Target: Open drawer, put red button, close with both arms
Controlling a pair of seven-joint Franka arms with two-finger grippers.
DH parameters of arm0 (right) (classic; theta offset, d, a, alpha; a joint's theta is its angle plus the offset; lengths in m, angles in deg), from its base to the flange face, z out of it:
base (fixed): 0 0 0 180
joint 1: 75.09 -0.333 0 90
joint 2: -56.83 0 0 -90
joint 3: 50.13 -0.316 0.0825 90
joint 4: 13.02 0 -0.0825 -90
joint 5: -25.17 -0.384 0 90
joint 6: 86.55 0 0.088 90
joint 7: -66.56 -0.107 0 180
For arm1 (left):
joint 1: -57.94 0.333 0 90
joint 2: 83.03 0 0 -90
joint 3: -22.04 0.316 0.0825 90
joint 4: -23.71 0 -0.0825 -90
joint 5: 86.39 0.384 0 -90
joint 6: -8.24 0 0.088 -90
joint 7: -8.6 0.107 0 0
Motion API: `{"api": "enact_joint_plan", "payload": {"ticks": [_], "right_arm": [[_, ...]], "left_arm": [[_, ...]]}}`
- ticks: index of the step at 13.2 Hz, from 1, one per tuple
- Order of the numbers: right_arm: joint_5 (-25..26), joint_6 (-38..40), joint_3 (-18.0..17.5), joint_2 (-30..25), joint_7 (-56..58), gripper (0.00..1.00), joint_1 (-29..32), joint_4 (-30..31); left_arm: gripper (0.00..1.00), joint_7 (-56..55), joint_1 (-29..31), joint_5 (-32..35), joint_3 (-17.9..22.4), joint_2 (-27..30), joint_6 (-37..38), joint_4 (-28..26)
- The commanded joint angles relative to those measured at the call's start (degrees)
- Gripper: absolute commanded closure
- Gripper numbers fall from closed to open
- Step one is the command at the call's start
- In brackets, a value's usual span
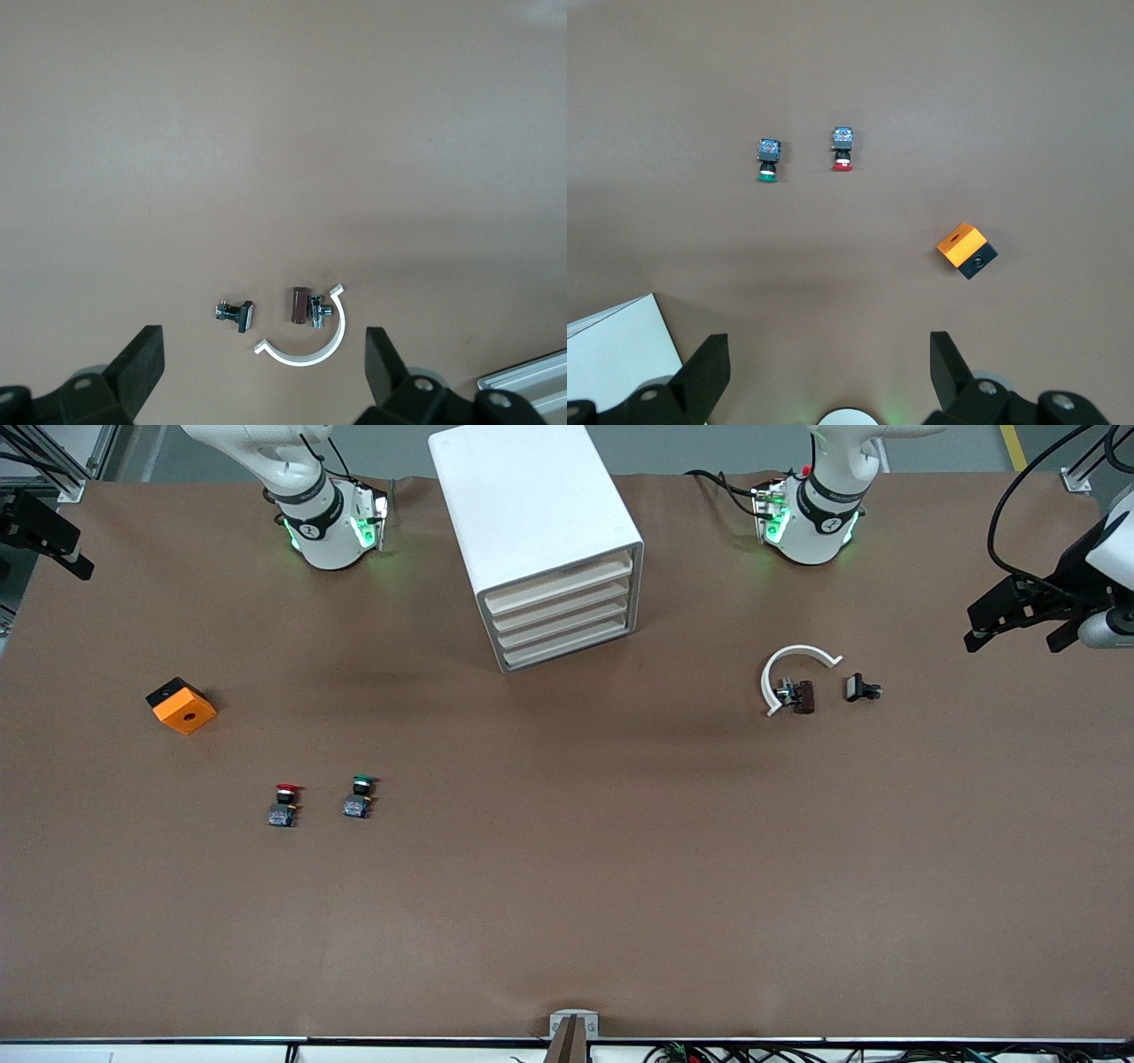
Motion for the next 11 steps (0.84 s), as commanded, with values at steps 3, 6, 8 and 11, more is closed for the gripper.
{"api": "enact_joint_plan", "payload": {"ticks": [3, 6, 8, 11], "right_arm": [[0.03, 0.75, -0.65, -0.35, 0.47, 0.0, 1.31, -0.18], [-0.06, 0.58, -0.65, 0.69, 0.47, 0.0, 1.48, -0.01], [0.12, 0.58, -0.65, 3.94, 0.55, 0.0, 1.22, -1.14], [0.12, 0.66, -0.73, 6.4, 0.73, 0.0, 1.48, -2.19]], "left_arm": [[0.0, 0.1, 0.12, 0.85, -0.25, -0.08, 1.19, 0.69], [0.0, -0.07, 0.12, 0.85, -0.25, -1.4, 4.06, 0.43], [0.0, -0.16, 0.12, 0.85, -0.25, -2.98, 4.79, 0.43], [0.0, -1.03, -0.05, 0.77, -0.25, -7.36, 4.62, 0.43]]}}
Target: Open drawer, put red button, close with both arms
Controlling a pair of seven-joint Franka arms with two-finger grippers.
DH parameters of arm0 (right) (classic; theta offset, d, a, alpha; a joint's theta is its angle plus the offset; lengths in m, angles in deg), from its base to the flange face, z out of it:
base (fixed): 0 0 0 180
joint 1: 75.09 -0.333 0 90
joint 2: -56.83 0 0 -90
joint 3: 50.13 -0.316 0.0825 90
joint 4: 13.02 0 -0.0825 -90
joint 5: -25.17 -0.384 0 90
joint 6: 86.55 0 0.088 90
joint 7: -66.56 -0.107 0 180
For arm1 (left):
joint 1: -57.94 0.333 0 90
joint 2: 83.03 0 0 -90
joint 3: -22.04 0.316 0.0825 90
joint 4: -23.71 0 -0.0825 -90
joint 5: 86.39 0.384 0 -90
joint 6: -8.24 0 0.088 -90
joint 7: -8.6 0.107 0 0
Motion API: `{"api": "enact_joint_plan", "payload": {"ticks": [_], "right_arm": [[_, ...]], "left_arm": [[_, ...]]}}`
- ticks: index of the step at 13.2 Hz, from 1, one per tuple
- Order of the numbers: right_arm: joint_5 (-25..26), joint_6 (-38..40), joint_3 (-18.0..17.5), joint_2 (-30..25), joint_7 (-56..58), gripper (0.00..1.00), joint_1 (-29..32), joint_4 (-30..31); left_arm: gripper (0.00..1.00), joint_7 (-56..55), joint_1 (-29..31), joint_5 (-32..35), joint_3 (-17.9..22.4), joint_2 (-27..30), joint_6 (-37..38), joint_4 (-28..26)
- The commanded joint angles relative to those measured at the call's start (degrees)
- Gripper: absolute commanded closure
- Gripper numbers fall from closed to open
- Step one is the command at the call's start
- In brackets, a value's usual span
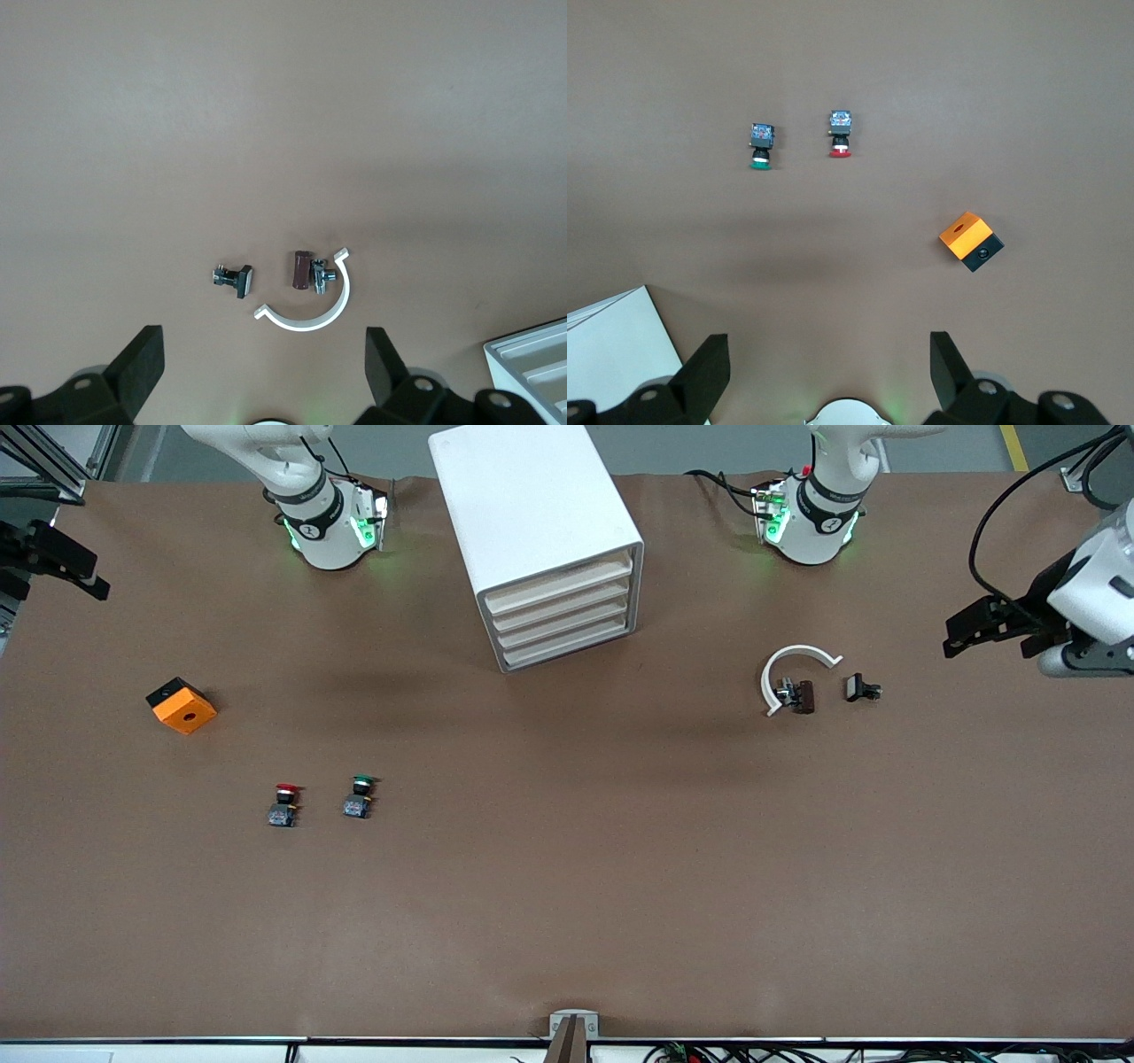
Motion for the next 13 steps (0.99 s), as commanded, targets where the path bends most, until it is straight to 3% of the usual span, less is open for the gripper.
{"api": "enact_joint_plan", "payload": {"ticks": [1, 4, 6, 13], "right_arm": [[0.18, 0.41, -0.8, 2.64, 0.74, 0.0, 1.34, -2.49], [4.46, 0.15, -0.88, 5.45, 0.65, 0.0, 0.73, -3.45], [4.93, 0.32, -0.88, 9.04, 0.74, 0.0, 0.99, -3.54], [4.66, 0.5, -0.97, 11.61, -0.22, 0.0, 0.56, -3.19]], "left_arm": [[0.0, -1.72, -0.31, 0.68, -0.25, -4.39, 0.47, 1.04], [0.0, -3.65, -1.11, 0.24, -1.21, -8.97, -2.34, 0.69], [0.0, -6.54, -2.42, 0.24, -1.3, -11.17, -5.15, -0.1], [0.0, -27.26, -7.08, 0.15, -1.3, -16.18, -10.52, -0.45]]}}
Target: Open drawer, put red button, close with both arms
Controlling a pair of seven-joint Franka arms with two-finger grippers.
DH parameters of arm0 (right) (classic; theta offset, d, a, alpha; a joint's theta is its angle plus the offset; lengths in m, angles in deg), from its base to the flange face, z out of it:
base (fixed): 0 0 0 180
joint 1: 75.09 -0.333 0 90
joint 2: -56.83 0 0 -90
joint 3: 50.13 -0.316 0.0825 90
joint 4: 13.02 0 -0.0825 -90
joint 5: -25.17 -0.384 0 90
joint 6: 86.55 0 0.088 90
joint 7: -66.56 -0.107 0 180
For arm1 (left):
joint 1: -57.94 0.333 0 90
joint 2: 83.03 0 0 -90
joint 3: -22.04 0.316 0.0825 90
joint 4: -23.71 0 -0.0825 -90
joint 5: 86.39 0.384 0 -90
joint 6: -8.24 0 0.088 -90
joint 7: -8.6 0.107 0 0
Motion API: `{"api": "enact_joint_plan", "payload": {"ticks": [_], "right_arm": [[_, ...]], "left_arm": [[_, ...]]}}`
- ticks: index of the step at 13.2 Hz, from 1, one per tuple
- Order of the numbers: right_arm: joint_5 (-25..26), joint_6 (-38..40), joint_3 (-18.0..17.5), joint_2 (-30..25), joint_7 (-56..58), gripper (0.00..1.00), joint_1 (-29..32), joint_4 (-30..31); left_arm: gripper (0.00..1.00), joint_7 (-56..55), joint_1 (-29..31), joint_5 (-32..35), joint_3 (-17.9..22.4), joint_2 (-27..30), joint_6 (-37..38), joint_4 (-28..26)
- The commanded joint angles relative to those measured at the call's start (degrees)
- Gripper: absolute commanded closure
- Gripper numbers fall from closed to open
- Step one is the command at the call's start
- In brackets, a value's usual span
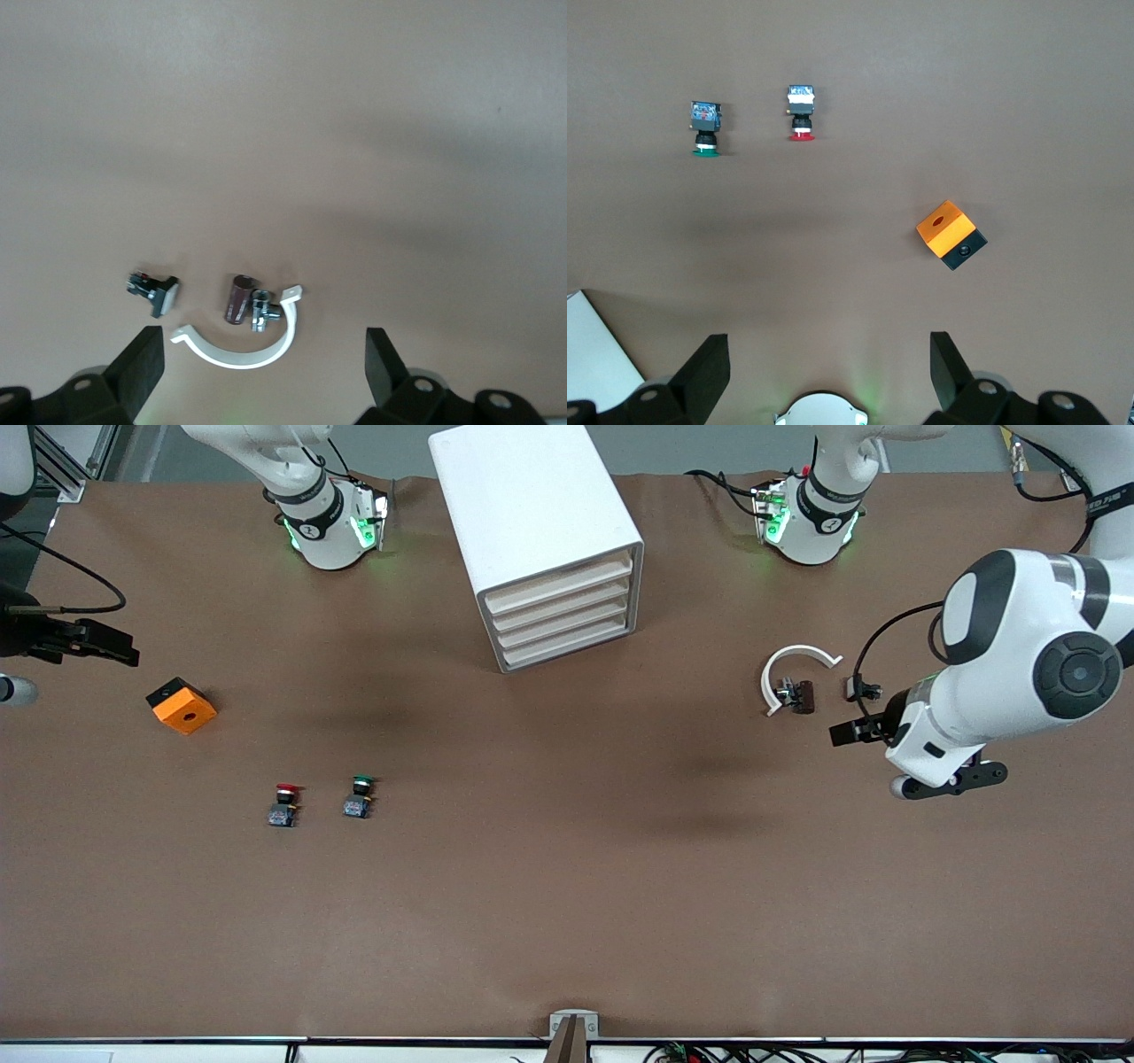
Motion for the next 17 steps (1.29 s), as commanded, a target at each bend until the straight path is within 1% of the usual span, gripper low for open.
{"api": "enact_joint_plan", "payload": {"ticks": [1, 2, 3, 4, 6, 7, 11, 13, 15, 17], "right_arm": [[0.56, 0.67, -1.01, 1.76, -0.32, 0.0, -0.03, -1.26], [-0.57, -1.07, -1.19, 2.81, -0.4, 0.0, -0.21, -0.13], [-4.76, -3.88, -0.93, 2.73, -0.14, 0.0, 0.14, 1.88], [-6.11, -5.82, -0.93, 2.65, -0.23, 0.0, 0.66, 3.47], [-6.47, -10.74, -0.84, 2.56, -0.75, 0.0, 0.67, 7.16], [-6.47, -13.02, -0.84, 2.56, -3.02, 0.0, 0.75, 8.83], [-6.47, -24.44, -0.92, 2.56, -4.36, 0.0, 0.4, 15.94], [-6.56, -29.98, -0.93, 2.82, -7.94, 0.0, 0.05, 19.29], [-6.56, -35.61, -0.93, 4.65, -9.19, 0.0, -0.82, 21.67], [-6.56, -40.18, -1.01, 7.55, -9.8, 0.0, -1.27, 22.64]], "left_arm": [[0.0, -9.36, -1.07, 0.24, -0.13, -0.9, -2.14, -0.01], [0.0, -13.75, -2.47, 0.33, -0.13, -1.6, -3.19, -0.01], [0.0, -17.1, -3.44, 0.68, -0.04, -2.3, -4.07, -0.01], [0.0, -19.75, -3.8, 0.86, -0.13, -2.83, -4.78, 0.08], [0.0, -23.8, -4.94, 0.95, -0.04, -3.8, -5.14, 0.26], [0.0, -26.6, -5.9, 1.03, 0.04, -4.33, -5.14, 0.43], [0.0, -40.66, -8.72, 1.03, -0.04, -7.05, -5.22, 0.7], [0.0, -47.86, -10.12, 0.34, -0.13, -8.02, -5.14, 0.7], [0.0, -57.25, -11.09, 0.16, -0.92, -9.25, -4.88, 0.7], [0.0, -64.04, -11.71, -1.15, -2.67, -10.39, -3.21, 0.7]]}}
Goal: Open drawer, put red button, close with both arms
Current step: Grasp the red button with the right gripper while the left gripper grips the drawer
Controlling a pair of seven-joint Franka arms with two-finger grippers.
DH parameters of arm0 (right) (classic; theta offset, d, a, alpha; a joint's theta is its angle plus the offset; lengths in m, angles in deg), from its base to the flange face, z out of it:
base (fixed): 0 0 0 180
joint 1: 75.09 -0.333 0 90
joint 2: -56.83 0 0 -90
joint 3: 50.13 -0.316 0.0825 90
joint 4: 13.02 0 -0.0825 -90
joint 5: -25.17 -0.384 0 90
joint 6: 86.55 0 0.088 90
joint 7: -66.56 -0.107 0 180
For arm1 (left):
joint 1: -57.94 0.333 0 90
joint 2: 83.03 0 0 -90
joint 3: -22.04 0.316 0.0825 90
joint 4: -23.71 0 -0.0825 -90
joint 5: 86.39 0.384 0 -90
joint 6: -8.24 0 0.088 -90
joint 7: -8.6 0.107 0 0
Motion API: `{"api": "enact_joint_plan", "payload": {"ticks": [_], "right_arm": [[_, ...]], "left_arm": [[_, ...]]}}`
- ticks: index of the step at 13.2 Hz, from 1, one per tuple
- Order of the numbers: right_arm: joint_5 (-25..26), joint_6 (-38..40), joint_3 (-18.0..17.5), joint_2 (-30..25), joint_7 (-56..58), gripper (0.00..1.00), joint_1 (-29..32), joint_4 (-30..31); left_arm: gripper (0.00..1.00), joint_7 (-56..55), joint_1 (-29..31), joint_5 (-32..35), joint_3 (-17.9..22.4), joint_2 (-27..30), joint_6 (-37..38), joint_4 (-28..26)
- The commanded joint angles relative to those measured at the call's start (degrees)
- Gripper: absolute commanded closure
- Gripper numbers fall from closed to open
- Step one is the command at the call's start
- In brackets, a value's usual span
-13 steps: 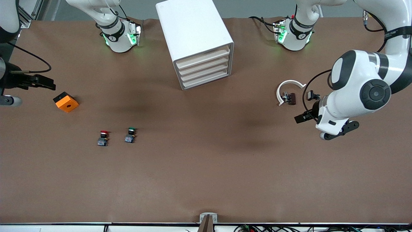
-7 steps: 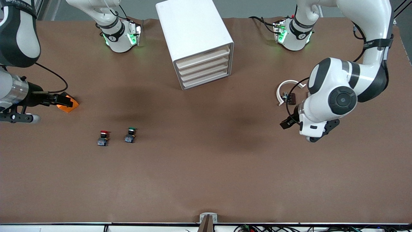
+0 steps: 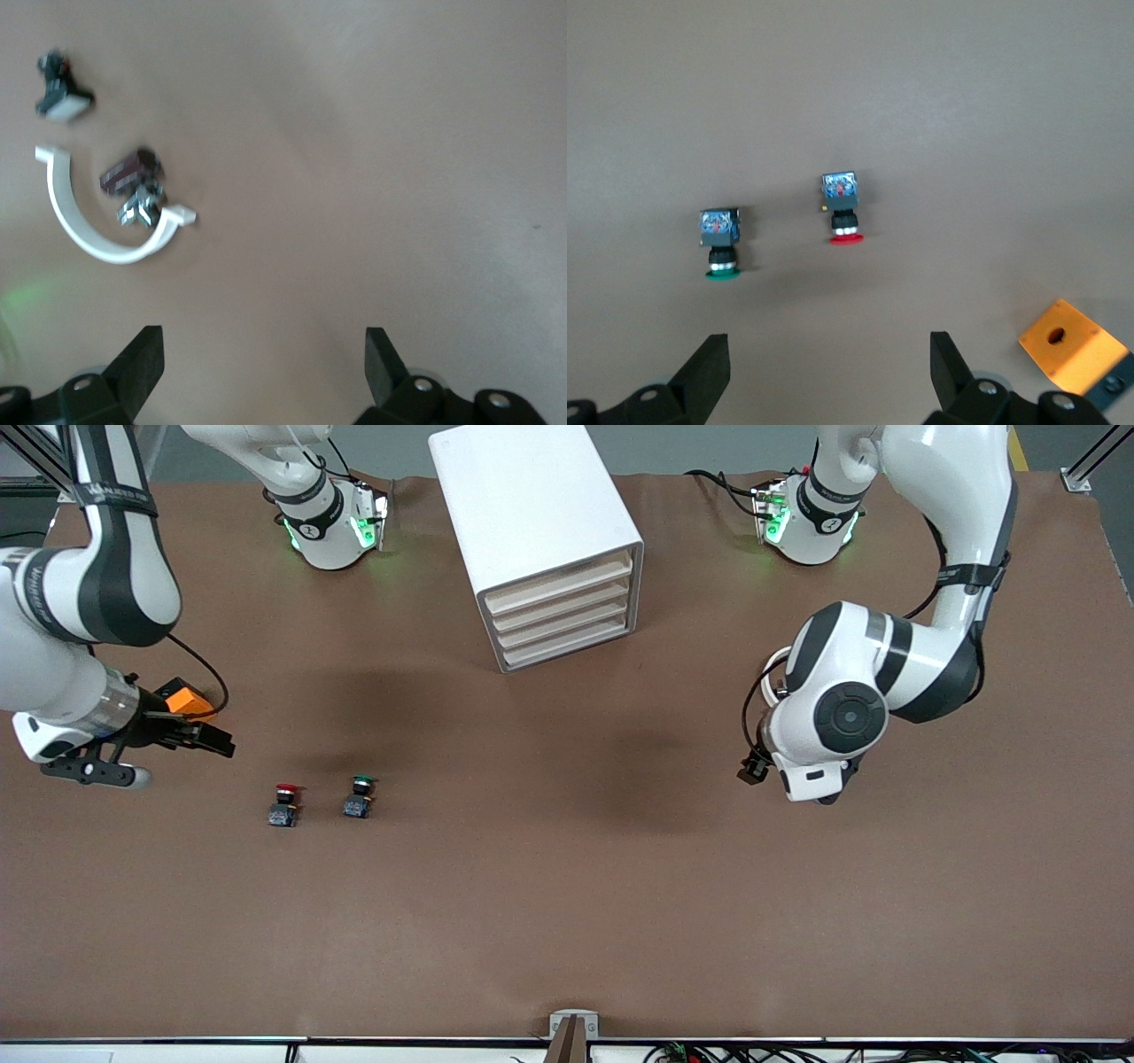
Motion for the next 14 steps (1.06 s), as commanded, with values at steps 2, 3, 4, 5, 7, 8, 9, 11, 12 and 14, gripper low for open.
{"api": "enact_joint_plan", "payload": {"ticks": [2, 3, 4, 5, 7, 8, 9, 11, 12, 14], "right_arm": [[-0.53, -7.01, -0.18, 5.61, -3.94, 0.0, -1.36, 0.84], [-0.53, -9.55, -0.1, 7.54, -3.95, 0.0, -1.8, 0.84], [-0.44, -11.75, -0.09, 9.65, -3.95, 0.0, -1.8, 0.75], [-0.44, -14.29, -0.09, 11.5, -3.95, 0.0, -1.89, 0.67], [0.0, -19.3, -0.09, 15.45, -3.86, 0.0, -1.46, 0.32], [0.0, -20.98, -0.09, 17.04, -3.86, 0.0, -1.37, 0.05], [0.0, -22.48, -0.09, 18.79, -3.86, 0.0, -1.45, -0.56], [0.0, -23.81, -0.09, 21.0, -3.95, 0.0, -1.28, -1.44], [0.0, -23.98, -0.09, 21.97, -3.95, 0.0, -1.02, -1.62], [0.0, -24.34, -0.09, 23.9, -3.95, 0.0, -1.01, -2.32]], "left_arm": [[0.0, -11.68, -0.67, -2.78, -2.77, -2.45, 2.13, 0.43], [0.0, -14.84, -0.67, -3.22, -4.0, -2.63, 2.21, 0.17], [0.0, -17.31, -0.67, -3.83, -4.96, -3.33, 2.65, 0.17], [0.0, -19.16, -0.67, -5.15, -5.84, -3.68, 3.87, 0.17], [0.0, -21.54, -0.58, -9.18, -7.17, -4.21, 6.07, -0.18], [0.0, -22.25, -0.67, -11.73, -7.61, -4.39, 7.21, -0.18], [0.0, -22.95, -0.75, -13.93, -8.13, -4.91, 8.36, -0.01], [0.0, -25.58, -0.67, -16.14, -9.28, -5.79, 9.59, -0.1], [0.0, -26.72, -0.67, -17.28, -9.28, -5.97, 9.6, -0.18], [0.0, -27.78, -0.14, -20.26, -9.28, -6.76, 11.34, -0.01]]}}
